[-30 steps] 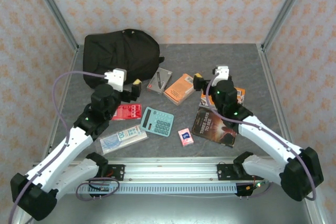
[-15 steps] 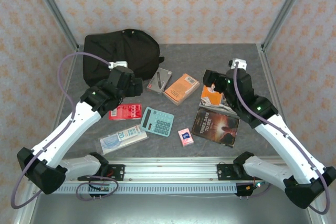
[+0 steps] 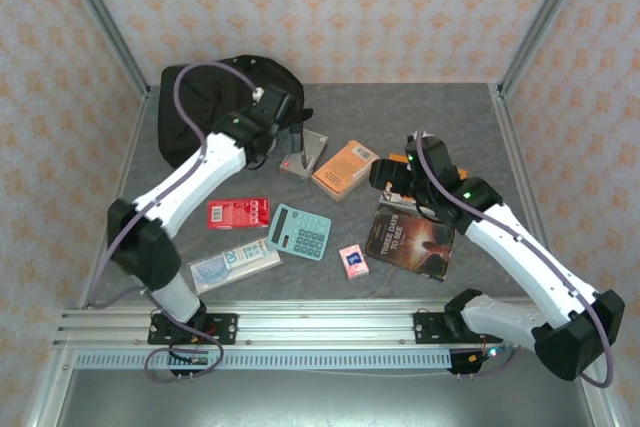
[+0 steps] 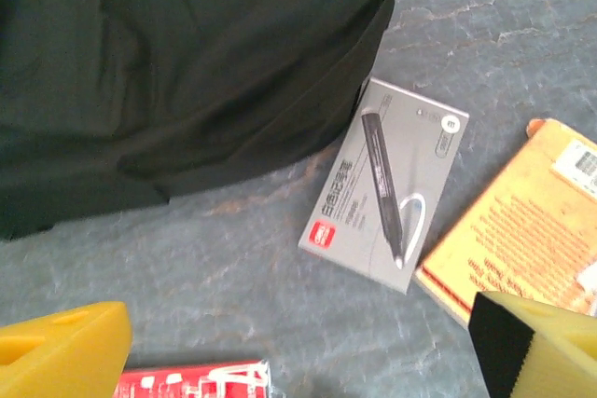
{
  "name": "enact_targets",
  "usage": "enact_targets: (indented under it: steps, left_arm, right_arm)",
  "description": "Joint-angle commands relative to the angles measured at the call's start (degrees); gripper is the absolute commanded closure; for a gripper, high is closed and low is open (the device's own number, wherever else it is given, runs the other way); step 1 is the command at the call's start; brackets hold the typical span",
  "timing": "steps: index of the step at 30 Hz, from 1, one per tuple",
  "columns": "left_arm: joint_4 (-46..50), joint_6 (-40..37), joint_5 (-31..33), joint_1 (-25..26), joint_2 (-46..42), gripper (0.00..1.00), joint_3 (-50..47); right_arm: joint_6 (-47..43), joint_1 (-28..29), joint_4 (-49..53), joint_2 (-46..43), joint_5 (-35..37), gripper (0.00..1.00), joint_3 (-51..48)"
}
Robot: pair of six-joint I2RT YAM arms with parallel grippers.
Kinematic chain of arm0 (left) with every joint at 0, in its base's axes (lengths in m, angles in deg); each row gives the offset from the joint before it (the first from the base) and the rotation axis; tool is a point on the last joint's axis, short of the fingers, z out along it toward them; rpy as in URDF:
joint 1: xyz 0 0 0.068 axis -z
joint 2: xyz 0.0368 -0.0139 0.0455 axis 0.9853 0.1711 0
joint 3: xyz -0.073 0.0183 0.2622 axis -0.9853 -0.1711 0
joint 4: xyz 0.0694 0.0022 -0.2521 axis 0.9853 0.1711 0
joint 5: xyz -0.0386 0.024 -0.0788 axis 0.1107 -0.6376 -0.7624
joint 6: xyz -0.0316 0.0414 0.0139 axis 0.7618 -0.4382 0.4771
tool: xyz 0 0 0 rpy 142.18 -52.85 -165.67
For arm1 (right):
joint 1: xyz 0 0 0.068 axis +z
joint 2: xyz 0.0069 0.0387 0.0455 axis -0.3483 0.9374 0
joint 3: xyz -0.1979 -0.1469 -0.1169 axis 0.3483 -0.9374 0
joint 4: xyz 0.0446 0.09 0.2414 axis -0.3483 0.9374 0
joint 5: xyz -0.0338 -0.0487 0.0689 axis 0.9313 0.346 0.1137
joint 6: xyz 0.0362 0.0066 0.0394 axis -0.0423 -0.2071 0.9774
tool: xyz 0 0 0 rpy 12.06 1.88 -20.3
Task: Pack the student bag
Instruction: Pick up the student bag from the top-left of the table.
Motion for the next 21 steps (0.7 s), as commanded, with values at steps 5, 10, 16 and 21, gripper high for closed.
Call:
enact_targets:
  steps: [5,10,16,21]
  left_arm:
    - [5.56,-12.20,0.53,-1.40,24.02,0.13,25.92]
    - [5.03,-18.21,2.14,-1.45,37.10,0.14,41.02]
    - [5.96,-21.88,9.83,-1.69,47.70,0.28,52.99]
    - [2.77,-24.59,14.06,-2.40,49.21,0.56,53.78]
  right_arm:
    - [-0.35,-0.90,0.03,0.76,-5.21,0.08,-0.93]
    - [-1.25,-0.98,1.84,-0.05,-8.03,0.08,-1.82]
    - [-0.45,-0.98,2.44,-3.82,-9.90,0.13,-5.86]
    - [0.84,-0.98,2.20,-5.94,-11.43,0.28,-8.95]
